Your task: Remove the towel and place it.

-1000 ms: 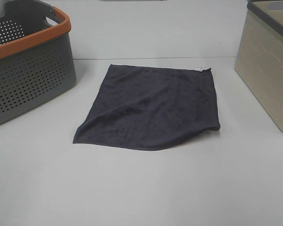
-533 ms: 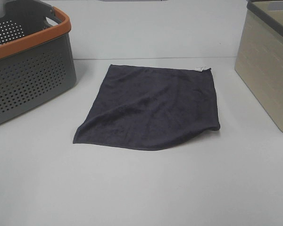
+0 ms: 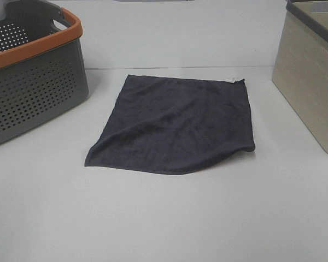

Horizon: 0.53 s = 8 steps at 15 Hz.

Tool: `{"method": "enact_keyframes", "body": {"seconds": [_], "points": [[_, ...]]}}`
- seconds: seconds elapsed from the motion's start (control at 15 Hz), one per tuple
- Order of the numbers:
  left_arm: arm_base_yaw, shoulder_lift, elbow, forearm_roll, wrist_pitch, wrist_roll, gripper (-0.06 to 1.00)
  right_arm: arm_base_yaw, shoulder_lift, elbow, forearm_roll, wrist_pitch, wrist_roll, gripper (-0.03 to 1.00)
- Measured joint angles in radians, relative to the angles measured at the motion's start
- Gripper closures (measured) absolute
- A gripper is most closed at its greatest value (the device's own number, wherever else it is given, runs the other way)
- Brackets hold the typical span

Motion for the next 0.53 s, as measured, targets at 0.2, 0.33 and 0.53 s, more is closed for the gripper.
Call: {"method": "enact_keyframes", "body": {"seconds": [0.2, 0.33, 0.53], "points": [[0.000, 0.000, 0.000, 0.017, 0.000, 0.000, 0.12, 0.000, 0.000, 0.000, 0.000, 0.000, 0.002, 0.23], [0.000, 0.000, 0.000, 0.021, 0.000, 0.000, 0.12, 0.000, 0.000, 0.000, 0.000, 0.000, 0.011, 0.23], [0.000, 0.000, 0.000, 0.044, 0.000, 0.000, 0.12, 0.000, 0.000, 0.000, 0.000, 0.000, 0.032, 0.23]]}}
